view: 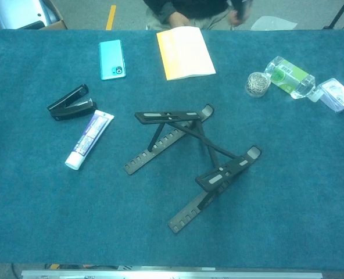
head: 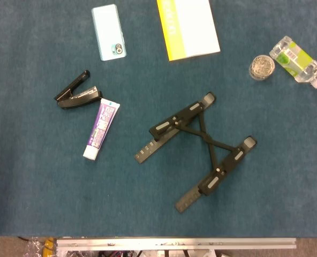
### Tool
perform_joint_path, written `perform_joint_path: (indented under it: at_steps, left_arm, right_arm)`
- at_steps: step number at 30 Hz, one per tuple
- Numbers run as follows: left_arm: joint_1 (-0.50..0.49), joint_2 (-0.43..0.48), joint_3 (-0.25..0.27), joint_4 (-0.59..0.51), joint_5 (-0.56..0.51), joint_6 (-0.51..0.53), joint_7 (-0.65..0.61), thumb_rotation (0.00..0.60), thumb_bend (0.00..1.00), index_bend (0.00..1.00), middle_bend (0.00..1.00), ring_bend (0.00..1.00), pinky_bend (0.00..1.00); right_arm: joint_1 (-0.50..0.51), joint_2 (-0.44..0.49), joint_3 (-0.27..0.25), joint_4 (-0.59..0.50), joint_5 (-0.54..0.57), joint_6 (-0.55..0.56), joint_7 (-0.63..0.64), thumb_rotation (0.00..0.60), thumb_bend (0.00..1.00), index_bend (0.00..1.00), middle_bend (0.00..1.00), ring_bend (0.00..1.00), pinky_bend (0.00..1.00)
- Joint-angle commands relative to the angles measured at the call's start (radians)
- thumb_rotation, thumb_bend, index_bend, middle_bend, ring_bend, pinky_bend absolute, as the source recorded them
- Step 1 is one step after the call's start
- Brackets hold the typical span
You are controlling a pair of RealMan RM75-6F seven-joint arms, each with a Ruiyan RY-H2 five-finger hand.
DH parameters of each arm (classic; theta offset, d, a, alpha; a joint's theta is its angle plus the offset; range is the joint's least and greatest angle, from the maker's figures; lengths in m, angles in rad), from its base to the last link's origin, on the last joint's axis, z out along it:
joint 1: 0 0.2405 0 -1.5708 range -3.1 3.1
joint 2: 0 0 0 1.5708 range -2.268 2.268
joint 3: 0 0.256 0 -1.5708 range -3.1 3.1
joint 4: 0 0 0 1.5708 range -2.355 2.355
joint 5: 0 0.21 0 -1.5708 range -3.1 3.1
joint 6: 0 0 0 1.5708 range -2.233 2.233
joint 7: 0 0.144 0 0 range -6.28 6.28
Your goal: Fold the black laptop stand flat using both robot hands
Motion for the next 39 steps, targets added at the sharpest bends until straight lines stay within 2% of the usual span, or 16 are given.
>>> perform_joint_path:
  at_steps: [1, 9, 15, 19, 32, 39]
  left_arm:
    - [0.002, 0.001, 0.002, 0.001, 0.000, 0.000, -0.004, 0.600, 0.47, 0.15, 0.09, 0.05, 0.07]
    - [0.014, 0.010, 0.001, 0.000, 0.010, 0.022, -0.015, 0.600, 0.47, 0.15, 0.08, 0.05, 0.07]
    - [0.011, 0.016, -0.002, -0.009, 0.015, 0.019, -0.013, 0.600, 0.47, 0.15, 0.08, 0.05, 0.07]
    - [0.007, 0.018, -0.004, -0.013, 0.010, 0.011, -0.004, 0.600, 0.47, 0.15, 0.08, 0.05, 0.07]
    - [0.000, 0.007, -0.014, 0.000, -0.014, -0.008, -0.001, 0.600, 0.47, 0.15, 0.08, 0.05, 0.07]
    - [0.001, 0.009, -0.012, 0.010, -0.032, -0.022, -0.012, 0.600, 0.47, 0.15, 0.07, 0.05, 0.07]
  right_arm:
    - [0.000, 0.002, -0.002, -0.003, -0.003, -0.001, 0.000, 0.600, 0.09, 0.00, 0.08, 0.00, 0.04]
    - [0.013, 0.029, -0.018, -0.034, -0.064, -0.012, 0.020, 0.600, 0.09, 0.00, 0.08, 0.00, 0.04]
    - [0.057, 0.038, -0.039, -0.074, -0.133, -0.077, 0.011, 0.600, 0.08, 0.00, 0.08, 0.00, 0.04]
    - [0.097, 0.022, -0.039, -0.106, -0.164, -0.128, -0.005, 0.600, 0.00, 0.00, 0.08, 0.00, 0.04]
    - [0.217, -0.159, -0.048, -0.114, -0.221, -0.291, -0.134, 0.600, 0.00, 0.00, 0.07, 0.00, 0.04]
    - [0.253, -0.228, -0.089, -0.106, -0.237, -0.358, -0.154, 0.600, 0.00, 0.00, 0.07, 0.00, 0.04]
